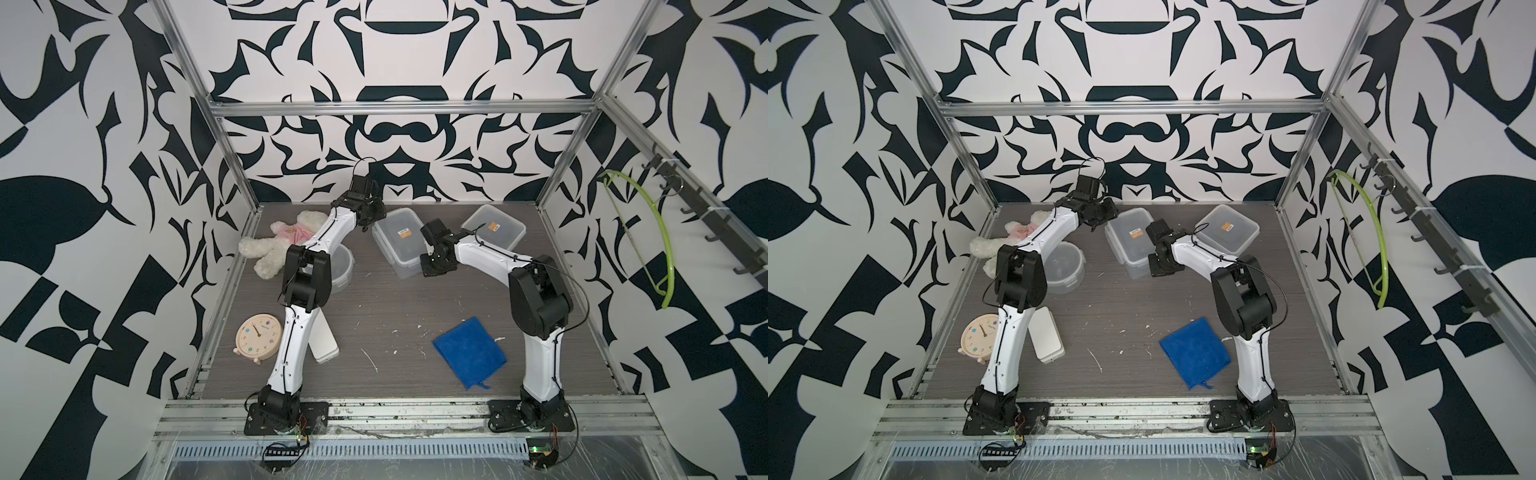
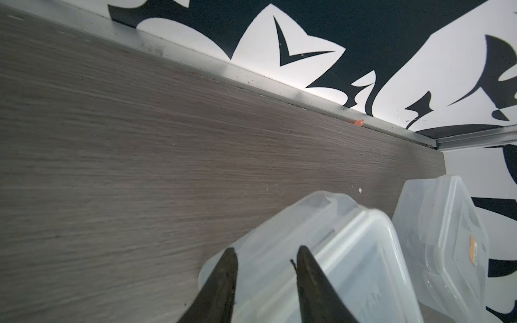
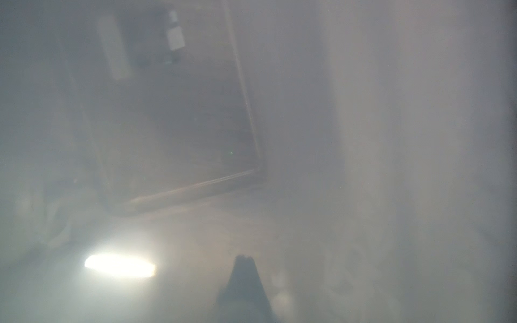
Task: Wipe the insides of the lunch boxes
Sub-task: Adjust the lunch box at the center of the board.
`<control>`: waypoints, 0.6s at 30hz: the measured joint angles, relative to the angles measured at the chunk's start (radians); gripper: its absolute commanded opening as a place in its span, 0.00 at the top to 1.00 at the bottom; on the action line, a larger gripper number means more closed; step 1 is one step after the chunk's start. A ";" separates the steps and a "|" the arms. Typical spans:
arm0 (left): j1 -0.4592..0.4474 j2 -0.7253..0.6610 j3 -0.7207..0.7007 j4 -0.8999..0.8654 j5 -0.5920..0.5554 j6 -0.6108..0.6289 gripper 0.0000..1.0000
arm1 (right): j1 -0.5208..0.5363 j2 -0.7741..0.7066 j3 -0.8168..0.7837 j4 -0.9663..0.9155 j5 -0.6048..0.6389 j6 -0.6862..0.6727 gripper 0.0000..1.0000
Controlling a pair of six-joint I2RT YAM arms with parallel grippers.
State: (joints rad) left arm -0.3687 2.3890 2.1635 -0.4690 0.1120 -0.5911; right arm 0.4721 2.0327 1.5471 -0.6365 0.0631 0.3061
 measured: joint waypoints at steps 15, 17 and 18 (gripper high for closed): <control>-0.038 -0.266 -0.362 -0.048 -0.023 -0.063 0.70 | -0.158 0.072 0.107 0.110 -0.102 -0.028 0.97; -0.040 -0.266 -0.339 -0.099 -0.044 -0.064 0.69 | -0.171 0.015 0.048 0.135 -0.127 -0.025 0.94; -0.042 -0.266 -0.323 -0.130 -0.055 -0.065 0.67 | -0.179 -0.017 0.017 0.152 -0.148 -0.020 0.90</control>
State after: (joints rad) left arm -0.4110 2.1227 1.8400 -0.5987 0.0574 -0.6563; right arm 0.2932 2.0159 1.5639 -0.4847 -0.0845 0.2859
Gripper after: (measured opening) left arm 0.307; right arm 0.053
